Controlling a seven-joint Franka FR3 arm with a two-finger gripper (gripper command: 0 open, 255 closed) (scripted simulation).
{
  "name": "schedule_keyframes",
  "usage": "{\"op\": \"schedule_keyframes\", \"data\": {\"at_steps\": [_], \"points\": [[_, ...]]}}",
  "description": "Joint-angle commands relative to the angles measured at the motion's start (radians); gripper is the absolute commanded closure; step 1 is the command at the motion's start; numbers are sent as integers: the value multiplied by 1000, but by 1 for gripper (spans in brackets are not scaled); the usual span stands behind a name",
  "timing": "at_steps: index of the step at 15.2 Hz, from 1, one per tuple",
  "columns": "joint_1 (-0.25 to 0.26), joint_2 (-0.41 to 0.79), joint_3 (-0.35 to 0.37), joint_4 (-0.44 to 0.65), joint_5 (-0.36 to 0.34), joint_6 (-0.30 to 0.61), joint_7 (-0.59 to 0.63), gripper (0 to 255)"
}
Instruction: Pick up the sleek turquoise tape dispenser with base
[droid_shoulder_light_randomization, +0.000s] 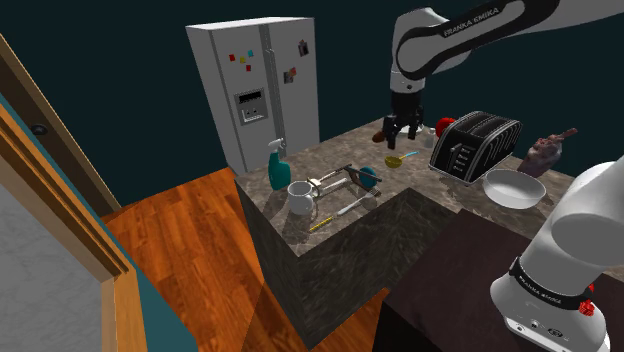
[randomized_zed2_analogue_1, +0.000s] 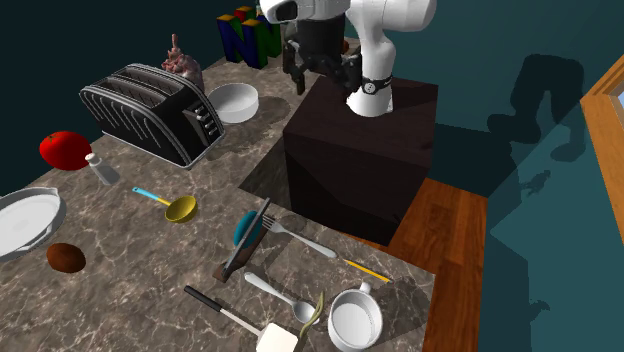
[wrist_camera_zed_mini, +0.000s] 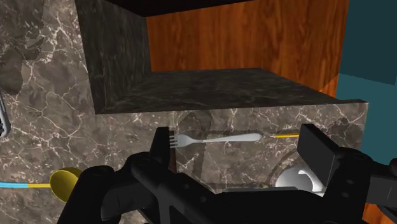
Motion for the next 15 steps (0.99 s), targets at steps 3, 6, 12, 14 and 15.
{"op": "schedule_keyframes", "data": {"at_steps": [3,6,12,14,15], "points": [[-10,166,-21,70,2,84,-37,0],[-18,285,-34,137,9,127,-65,0],[-41,524,-47,304,32,179,-118,0],[-50,604,-49,370,40,187,-134,0],[-55,644,-49,405,44,189,-141,0]]}}
